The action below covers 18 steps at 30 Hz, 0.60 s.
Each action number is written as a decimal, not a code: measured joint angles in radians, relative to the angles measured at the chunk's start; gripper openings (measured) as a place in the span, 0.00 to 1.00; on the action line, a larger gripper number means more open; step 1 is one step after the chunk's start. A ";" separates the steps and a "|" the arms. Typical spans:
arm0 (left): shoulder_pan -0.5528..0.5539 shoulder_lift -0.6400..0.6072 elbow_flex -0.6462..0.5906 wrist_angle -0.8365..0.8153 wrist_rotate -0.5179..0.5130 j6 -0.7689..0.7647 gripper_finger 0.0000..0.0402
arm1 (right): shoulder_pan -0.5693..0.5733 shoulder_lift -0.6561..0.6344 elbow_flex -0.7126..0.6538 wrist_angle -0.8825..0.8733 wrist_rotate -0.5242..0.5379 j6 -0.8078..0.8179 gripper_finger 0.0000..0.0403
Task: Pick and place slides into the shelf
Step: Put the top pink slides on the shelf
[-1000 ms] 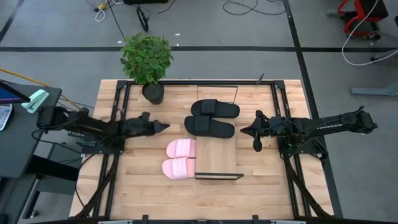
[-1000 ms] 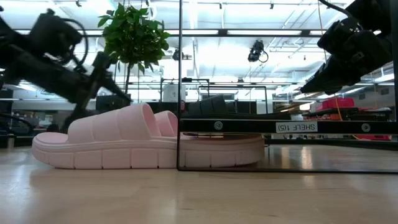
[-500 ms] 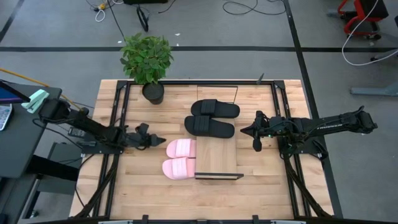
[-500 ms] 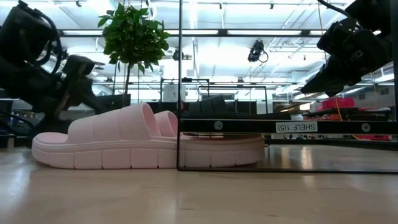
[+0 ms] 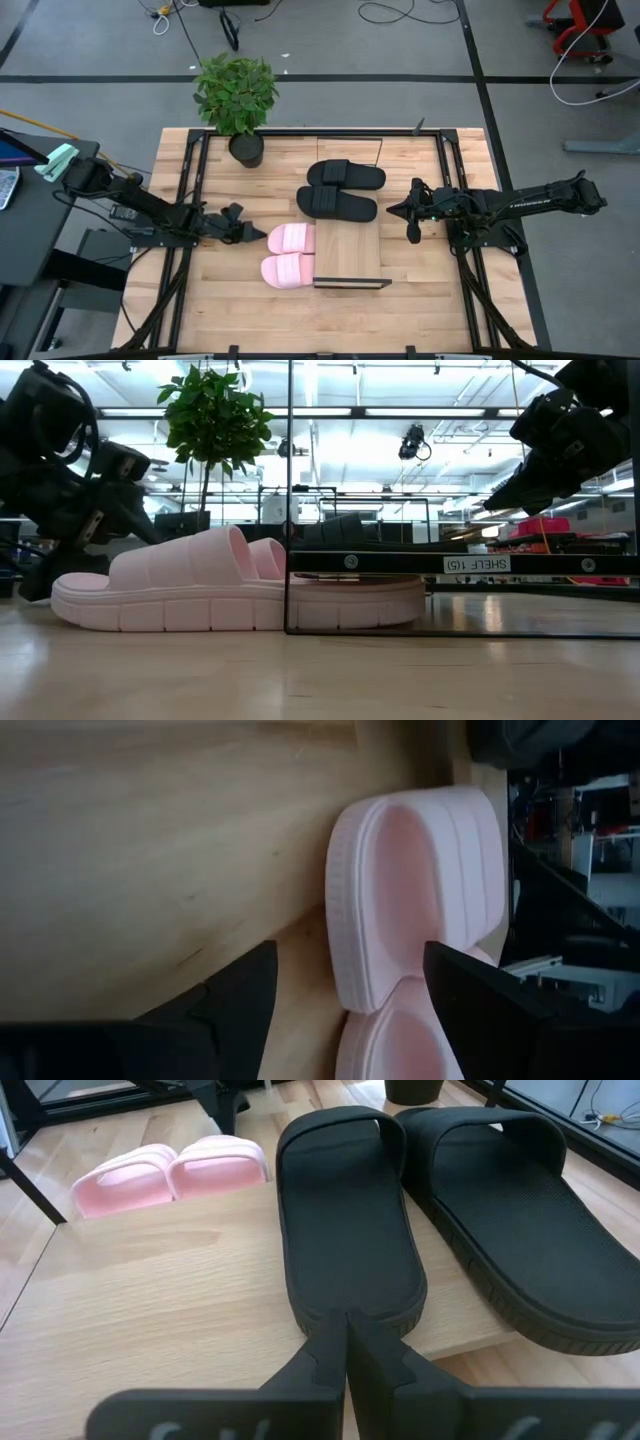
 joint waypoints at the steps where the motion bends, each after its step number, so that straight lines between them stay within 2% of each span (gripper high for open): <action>1: 0.005 0.000 0.001 -0.001 0.000 -0.001 0.64 | 0.000 0.000 0.000 0.000 0.000 0.000 0.03; 18: 0.025 0.026 0.022 -0.001 -0.010 -0.028 0.65 | 0.000 0.000 0.000 0.000 0.000 -0.019 0.03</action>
